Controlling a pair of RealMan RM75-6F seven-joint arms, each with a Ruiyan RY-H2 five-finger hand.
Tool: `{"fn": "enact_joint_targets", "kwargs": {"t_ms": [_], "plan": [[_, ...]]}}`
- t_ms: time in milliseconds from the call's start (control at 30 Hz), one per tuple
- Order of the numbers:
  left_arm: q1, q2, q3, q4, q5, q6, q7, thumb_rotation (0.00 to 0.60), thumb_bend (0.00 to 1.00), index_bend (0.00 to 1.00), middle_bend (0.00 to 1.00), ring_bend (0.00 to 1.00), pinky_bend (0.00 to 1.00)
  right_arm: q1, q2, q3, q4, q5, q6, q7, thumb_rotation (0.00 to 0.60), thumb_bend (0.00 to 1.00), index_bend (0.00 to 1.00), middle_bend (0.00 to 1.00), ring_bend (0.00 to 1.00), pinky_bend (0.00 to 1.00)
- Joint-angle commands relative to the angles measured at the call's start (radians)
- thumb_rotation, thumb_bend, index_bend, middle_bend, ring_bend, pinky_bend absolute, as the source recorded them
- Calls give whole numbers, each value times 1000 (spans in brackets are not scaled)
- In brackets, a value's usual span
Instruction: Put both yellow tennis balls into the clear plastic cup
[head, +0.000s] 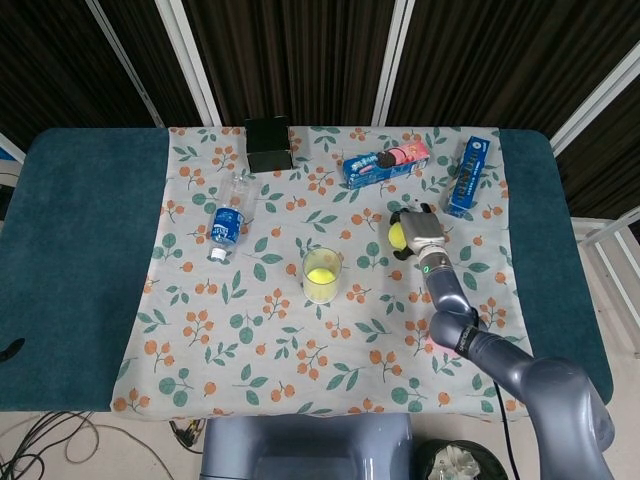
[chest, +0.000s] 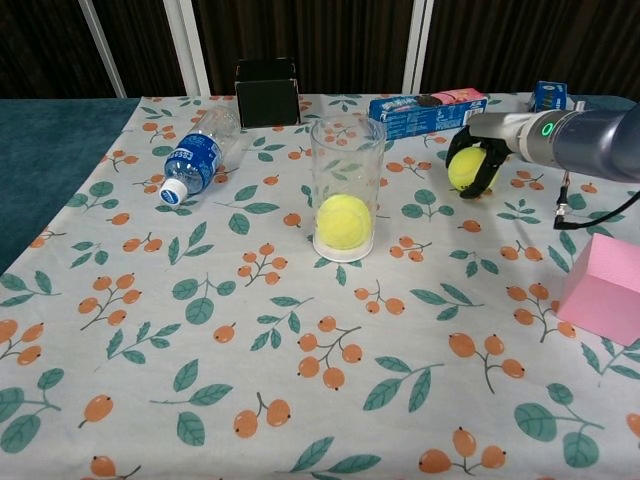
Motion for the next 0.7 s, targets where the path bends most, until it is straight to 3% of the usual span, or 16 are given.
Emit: {"fn": "enact_joint_targets", "kwargs": {"t_ms": [33, 133, 233, 300, 367, 700], "plan": [[0, 0, 0, -1, -1, 0, 1, 600, 89, 95, 0, 0, 46, -1, 3, 0, -2, 5, -2, -7, 600, 332, 347, 255, 363, 0], [1, 1, 1, -3, 2, 2, 2, 600, 89, 98, 0, 0, 46, -2, 4, 0, -4, 10, -1, -13, 600, 343, 376, 295, 439, 0], [1, 3, 2, -5, 4, 1, -1, 600, 89, 103, 0, 0, 47, -3, 2, 3, -4, 9, 6, -16, 600, 486, 428, 358, 518, 16], [1, 5, 2, -5, 3, -1, -5, 600, 89, 107, 0, 0, 47, -3, -2, 8, -4, 3, 22, -12, 600, 597, 472, 392, 558, 107], [1, 6, 2, -5, 2, -1, -8, 600, 89, 111, 0, 0, 47, -5, -6, 14, -6, -11, 39, -4, 600, 633, 496, 398, 570, 208], [2, 11, 2, -6, -1, -5, -17, 600, 88, 132, 0, 0, 74, -20, 50, 36, -90, -87, 90, 30, 600, 639, 582, 463, 621, 445]]}}
